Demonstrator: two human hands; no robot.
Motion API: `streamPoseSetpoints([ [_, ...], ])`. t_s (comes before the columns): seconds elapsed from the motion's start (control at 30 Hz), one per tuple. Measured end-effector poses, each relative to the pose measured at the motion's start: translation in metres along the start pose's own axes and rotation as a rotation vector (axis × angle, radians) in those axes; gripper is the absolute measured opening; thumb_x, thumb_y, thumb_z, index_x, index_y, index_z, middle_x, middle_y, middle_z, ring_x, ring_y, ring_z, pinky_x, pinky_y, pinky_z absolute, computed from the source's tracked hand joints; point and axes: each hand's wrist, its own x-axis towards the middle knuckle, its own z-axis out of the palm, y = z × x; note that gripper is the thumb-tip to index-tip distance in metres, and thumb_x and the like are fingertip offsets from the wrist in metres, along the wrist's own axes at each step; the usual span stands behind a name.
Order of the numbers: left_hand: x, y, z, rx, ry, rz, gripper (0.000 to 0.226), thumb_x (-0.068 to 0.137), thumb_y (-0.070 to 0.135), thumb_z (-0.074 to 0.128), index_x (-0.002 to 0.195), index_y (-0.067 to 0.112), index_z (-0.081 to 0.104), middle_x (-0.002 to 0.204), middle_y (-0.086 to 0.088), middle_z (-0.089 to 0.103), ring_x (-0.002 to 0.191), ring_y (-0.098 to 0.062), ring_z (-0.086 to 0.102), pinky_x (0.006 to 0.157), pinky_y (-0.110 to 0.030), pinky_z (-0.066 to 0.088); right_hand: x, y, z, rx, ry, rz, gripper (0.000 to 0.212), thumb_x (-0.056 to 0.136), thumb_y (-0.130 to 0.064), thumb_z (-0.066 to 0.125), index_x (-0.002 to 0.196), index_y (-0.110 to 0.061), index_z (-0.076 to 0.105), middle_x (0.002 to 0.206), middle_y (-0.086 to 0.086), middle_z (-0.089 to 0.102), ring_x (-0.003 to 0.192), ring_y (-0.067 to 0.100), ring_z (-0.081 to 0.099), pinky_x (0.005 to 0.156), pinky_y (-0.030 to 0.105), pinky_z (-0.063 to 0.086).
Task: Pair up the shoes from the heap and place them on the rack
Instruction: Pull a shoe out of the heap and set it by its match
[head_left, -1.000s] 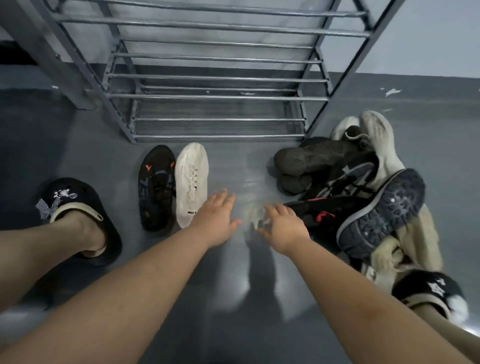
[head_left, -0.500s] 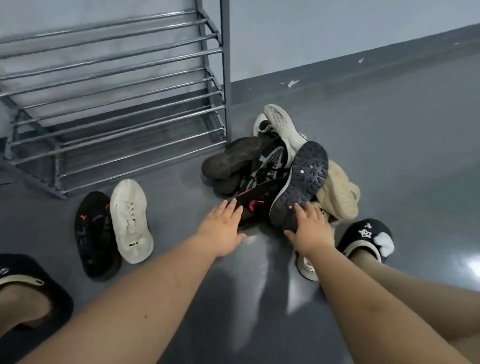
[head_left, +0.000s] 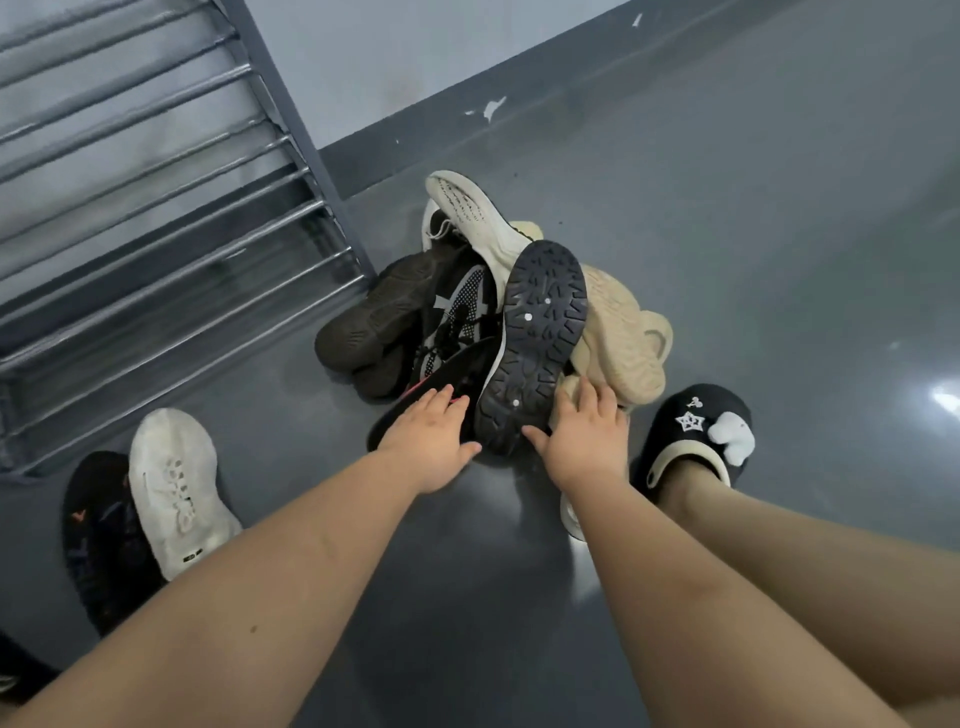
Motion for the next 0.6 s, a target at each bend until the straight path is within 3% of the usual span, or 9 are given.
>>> streamPoseSetpoints([
  [0.13, 0.02, 0.009, 0.002, -0.091, 0.019, -0.013, 0.066, 0.097, 0.043, 0.041, 0.151, 0.016, 0.014, 0.16, -0.006, 0.004, 0.148, -0.022, 0.001, 0.119, -0.036, 0.007, 0.005, -0.002, 0.008, 0.056, 0.036, 0.034, 0.07, 0.092, -0.06, 0.035, 0.147, -0.017, 0.032, 0.159, 0.009, 0.015, 0.144, 0.032, 0.008, 0.115, 0.044, 0.011],
  [0.3, 0.028, 0.016, 0.011, -0.387, 0.115, -0.024, 0.056, 0.097, 0.03, 0.045, 0.148, 0.013, 0.027, 0.158, -0.003, 0.016, 0.147, -0.018, 0.009, 0.119, -0.031, 0.01, 0.008, -0.014, 0.014, 0.243, 0.118, 0.1, 0.073, 0.094, -0.059, 0.033, 0.145, -0.006, 0.035, 0.158, 0.009, 0.019, 0.145, 0.028, 0.009, 0.118, 0.04, 0.005],
  [0.43, 0.021, 0.003, 0.017, -0.58, 0.166, -0.039, 0.057, 0.096, 0.025, 0.05, 0.148, 0.022, 0.027, 0.155, 0.002, 0.028, 0.144, -0.014, 0.022, 0.118, -0.029, 0.019, 0.002, -0.022, 0.013, 0.433, 0.186, 0.138, 0.066, 0.093, -0.055, 0.042, 0.136, -0.005, 0.045, 0.151, 0.01, 0.032, 0.138, 0.027, 0.027, 0.112, 0.036, 0.02],
  [0.6, 0.006, -0.009, 0.008, -0.929, 0.175, -0.004, 0.056, 0.093, 0.009, 0.054, 0.144, 0.025, 0.037, 0.141, 0.003, 0.049, 0.133, -0.012, 0.043, 0.114, -0.031, 0.032, -0.014, -0.043, 0.001, 0.797, 0.143, 0.188, 0.058, 0.092, -0.046, 0.052, 0.132, -0.005, 0.041, 0.135, 0.011, 0.047, 0.122, 0.027, 0.048, 0.096, 0.037, 0.039],
])
